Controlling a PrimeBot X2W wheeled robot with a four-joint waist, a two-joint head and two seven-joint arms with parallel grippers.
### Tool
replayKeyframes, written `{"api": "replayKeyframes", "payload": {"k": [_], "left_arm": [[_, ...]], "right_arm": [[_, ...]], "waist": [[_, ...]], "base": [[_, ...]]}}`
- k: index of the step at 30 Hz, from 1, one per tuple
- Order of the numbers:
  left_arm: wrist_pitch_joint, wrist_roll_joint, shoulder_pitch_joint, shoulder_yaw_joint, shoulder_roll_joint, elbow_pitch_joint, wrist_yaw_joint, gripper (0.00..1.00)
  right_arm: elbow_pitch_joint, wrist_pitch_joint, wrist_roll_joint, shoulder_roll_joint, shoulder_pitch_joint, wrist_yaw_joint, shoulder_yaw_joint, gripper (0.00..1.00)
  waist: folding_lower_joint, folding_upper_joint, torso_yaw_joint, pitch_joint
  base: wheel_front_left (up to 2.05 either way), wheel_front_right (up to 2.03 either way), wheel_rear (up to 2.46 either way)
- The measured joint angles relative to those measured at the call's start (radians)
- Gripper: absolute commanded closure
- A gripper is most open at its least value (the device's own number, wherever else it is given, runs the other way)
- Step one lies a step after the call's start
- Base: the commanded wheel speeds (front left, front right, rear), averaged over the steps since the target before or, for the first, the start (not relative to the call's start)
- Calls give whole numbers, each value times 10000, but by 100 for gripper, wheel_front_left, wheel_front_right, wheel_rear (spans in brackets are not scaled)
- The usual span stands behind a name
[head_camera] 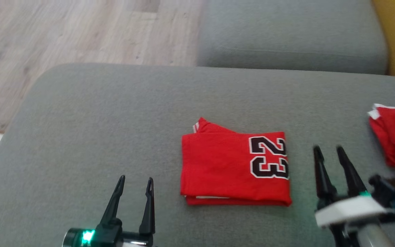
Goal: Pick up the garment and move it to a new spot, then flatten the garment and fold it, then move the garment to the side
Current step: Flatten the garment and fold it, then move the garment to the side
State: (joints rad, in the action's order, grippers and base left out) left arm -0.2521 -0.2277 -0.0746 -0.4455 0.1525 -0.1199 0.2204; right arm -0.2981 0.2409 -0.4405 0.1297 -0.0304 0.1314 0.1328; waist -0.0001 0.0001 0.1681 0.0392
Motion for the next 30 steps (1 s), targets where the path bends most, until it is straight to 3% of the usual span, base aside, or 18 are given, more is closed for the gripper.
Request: {"api": "replayKeyframes", "payload": {"k": [12,30], "left_arm": [[0,447,-861,194,-25,518,86,0],[0,790,-975,297,-128,556,-194,0]], "right_arm": [[1227,86,1427,-207,2739,0,-755,0],[917,86,1636,-499,2819,0,-846,0]], "waist": [[0,0,-572,454],[1,0,-496,529]], "base": [[0,0,0],[0,0,0]]}}
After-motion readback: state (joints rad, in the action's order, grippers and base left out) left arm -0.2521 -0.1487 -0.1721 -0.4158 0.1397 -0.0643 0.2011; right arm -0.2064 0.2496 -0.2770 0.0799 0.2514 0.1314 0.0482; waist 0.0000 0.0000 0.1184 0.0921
